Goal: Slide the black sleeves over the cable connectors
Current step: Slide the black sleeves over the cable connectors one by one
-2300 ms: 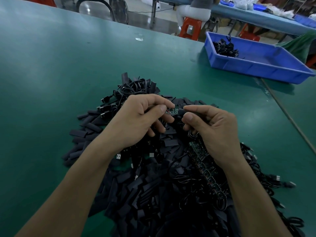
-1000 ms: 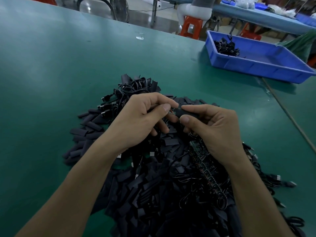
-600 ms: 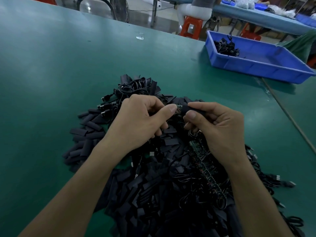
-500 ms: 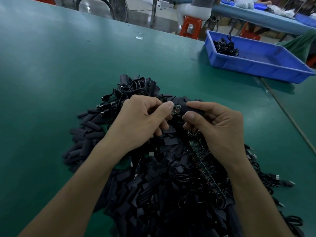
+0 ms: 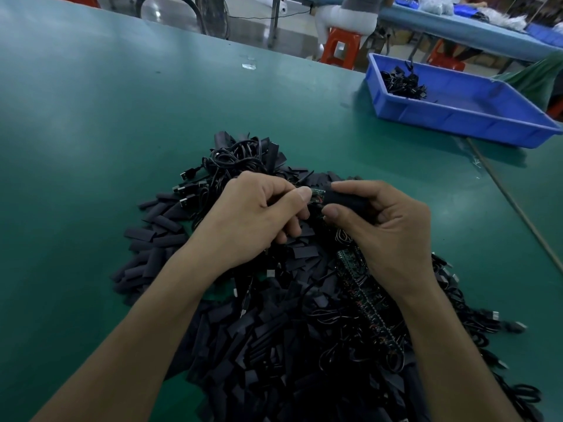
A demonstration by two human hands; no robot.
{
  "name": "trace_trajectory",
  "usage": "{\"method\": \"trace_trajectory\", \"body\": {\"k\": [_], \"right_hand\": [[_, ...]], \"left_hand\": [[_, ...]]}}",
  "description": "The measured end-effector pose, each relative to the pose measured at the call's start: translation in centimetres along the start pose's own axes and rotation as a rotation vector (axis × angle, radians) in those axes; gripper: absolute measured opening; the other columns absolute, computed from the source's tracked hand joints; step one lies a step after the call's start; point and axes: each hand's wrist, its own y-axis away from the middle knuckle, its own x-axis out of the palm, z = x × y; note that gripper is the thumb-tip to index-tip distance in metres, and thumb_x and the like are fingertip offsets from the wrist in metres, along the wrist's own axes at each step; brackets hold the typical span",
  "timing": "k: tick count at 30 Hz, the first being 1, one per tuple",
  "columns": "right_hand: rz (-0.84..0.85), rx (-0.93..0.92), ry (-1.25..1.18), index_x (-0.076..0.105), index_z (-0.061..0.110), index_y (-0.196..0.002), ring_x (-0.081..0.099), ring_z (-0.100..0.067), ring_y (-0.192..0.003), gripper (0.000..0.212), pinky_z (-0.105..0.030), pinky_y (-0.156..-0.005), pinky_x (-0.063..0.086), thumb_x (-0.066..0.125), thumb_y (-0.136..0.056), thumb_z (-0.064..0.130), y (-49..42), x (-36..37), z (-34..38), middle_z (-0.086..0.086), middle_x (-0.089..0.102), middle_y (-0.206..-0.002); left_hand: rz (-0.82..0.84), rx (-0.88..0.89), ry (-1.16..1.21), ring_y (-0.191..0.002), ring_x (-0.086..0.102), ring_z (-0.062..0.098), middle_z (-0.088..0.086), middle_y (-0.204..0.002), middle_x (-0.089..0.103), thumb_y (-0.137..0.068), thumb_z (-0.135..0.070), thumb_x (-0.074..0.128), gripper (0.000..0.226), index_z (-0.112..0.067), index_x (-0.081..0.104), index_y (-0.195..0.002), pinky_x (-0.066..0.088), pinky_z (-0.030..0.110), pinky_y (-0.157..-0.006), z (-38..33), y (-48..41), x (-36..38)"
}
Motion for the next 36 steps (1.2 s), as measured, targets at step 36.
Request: {"method": "trace_trajectory", "body": {"k": [36], "right_hand": [[0.073,0.145,-0.225,0.075,0.021,-0.092,0.074,-0.020,-0.064,0.008,-0.022,-0.058,0.055,0.075,-0.084,0.020,0.00,0.27,0.31,-0.004,0.076,-0.076]], "left_hand": [[0.101,0.102,-0.143,-0.048,0.053,0.008,-0.011,-0.059,0.066,-0.098,-0.041,0.052,0.034,-0.026,0.066,-0.071,0.044,0.024,-0.045,0.24,0.08,-0.32]]}}
